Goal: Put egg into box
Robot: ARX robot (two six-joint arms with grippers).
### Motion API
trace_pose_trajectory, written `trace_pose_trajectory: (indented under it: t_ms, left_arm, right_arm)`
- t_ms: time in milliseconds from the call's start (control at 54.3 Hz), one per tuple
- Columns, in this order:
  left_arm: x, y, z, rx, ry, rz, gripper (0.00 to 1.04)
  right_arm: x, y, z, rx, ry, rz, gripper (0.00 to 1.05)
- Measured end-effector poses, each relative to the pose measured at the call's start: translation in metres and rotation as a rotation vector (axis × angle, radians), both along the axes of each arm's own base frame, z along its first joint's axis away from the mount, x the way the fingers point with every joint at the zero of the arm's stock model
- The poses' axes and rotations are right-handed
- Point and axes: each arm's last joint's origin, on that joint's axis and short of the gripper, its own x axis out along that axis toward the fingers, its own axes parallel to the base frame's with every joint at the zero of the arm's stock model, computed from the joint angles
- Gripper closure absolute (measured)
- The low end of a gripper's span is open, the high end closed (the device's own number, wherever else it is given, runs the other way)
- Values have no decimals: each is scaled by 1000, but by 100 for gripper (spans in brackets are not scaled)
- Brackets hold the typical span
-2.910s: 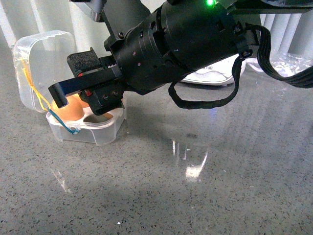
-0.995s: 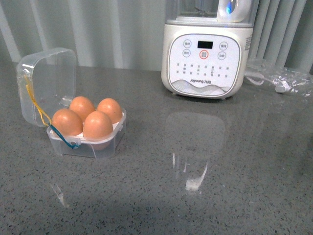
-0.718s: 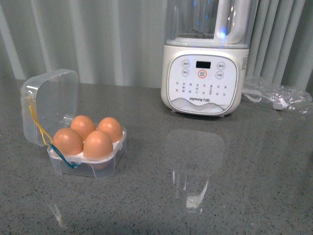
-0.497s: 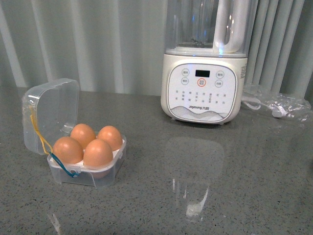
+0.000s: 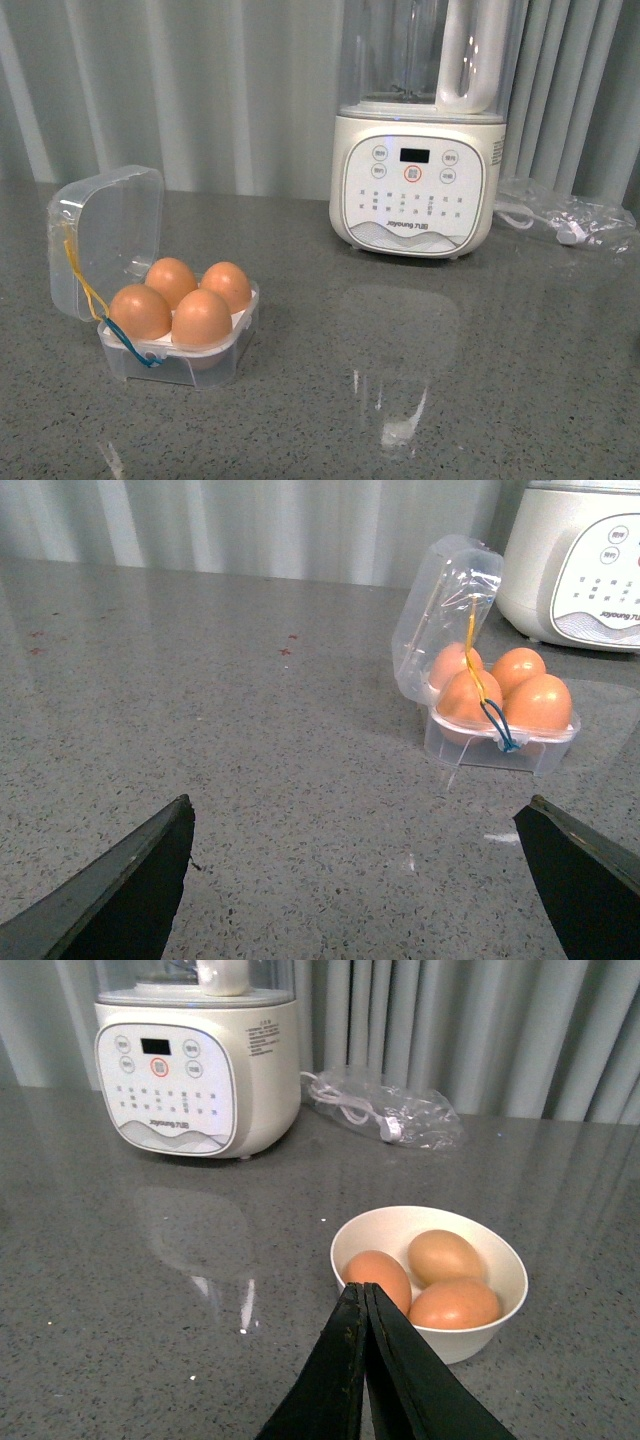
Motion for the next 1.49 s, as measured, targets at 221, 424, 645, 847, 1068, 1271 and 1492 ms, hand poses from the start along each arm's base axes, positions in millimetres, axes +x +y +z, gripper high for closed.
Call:
trace_pose_trajectory:
  t_ms: [221,424,645,847,1068,1271,1492]
  left_arm:
    - [0,0,0,0,0,-1,7]
    - [0,0,0,0,0,-1,7]
    - [0,0,0,0,0,-1,7]
    - [0,0,0,0,0,-1,7]
    - [0,0,0,0,0,-1,7]
    - [0,0,0,0,0,-1,7]
    - [0,0,0,0,0,-1,7]
  right_arm:
    - [-9,0,-13,0,25,1,101]
    - [-12,0,-15,0,-2,0,101]
    - [-13,0,-23,0,-8,0,101]
    - [-13,0,-28,0,-2,0,101]
    - [-13,0,-28,-1,-2,0,100]
    - [-13,0,-28,0,-2,0,65]
    - [-13,0,-28,0,-2,0,26]
